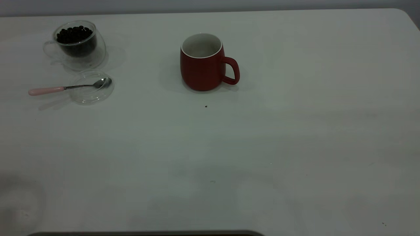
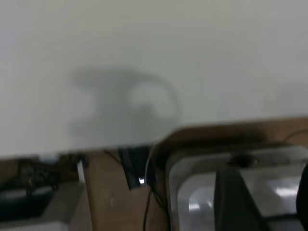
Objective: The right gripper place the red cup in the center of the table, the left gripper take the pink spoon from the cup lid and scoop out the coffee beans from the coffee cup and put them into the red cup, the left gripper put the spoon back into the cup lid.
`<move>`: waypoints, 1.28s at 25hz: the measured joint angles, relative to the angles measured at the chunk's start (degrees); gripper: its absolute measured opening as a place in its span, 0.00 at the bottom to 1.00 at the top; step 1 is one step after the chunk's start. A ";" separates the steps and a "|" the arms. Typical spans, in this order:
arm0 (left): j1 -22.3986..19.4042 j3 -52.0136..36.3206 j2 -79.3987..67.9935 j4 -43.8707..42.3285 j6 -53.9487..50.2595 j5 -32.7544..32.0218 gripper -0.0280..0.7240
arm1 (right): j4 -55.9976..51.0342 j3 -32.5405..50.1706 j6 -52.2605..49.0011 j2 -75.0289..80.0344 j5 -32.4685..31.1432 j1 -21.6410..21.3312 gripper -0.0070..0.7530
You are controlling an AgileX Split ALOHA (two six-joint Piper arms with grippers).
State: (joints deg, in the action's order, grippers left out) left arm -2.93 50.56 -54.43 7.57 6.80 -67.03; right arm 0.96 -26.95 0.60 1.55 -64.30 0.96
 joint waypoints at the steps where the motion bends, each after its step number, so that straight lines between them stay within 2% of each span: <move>1: 0.00 -3.12 2.77 0.00 -0.11 0.00 0.54 | 0.00 0.00 0.00 0.00 0.00 0.00 0.58; 10: 0.00 -21.71 24.54 -1.12 -0.40 2.39 0.54 | 0.00 0.00 0.00 0.00 0.00 0.00 0.58; 23: 0.00 -22.67 54.43 -1.32 -0.40 2.30 0.54 | 0.00 0.00 0.00 0.00 -0.04 0.00 0.58; 32: 0.00 -22.67 55.49 -1.27 -0.40 1.28 0.54 | 0.00 0.00 0.00 0.00 -0.04 0.00 0.58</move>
State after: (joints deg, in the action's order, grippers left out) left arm -2.93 27.90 1.06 6.30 6.40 -65.74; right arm 0.96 -26.95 0.60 1.55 -64.34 0.96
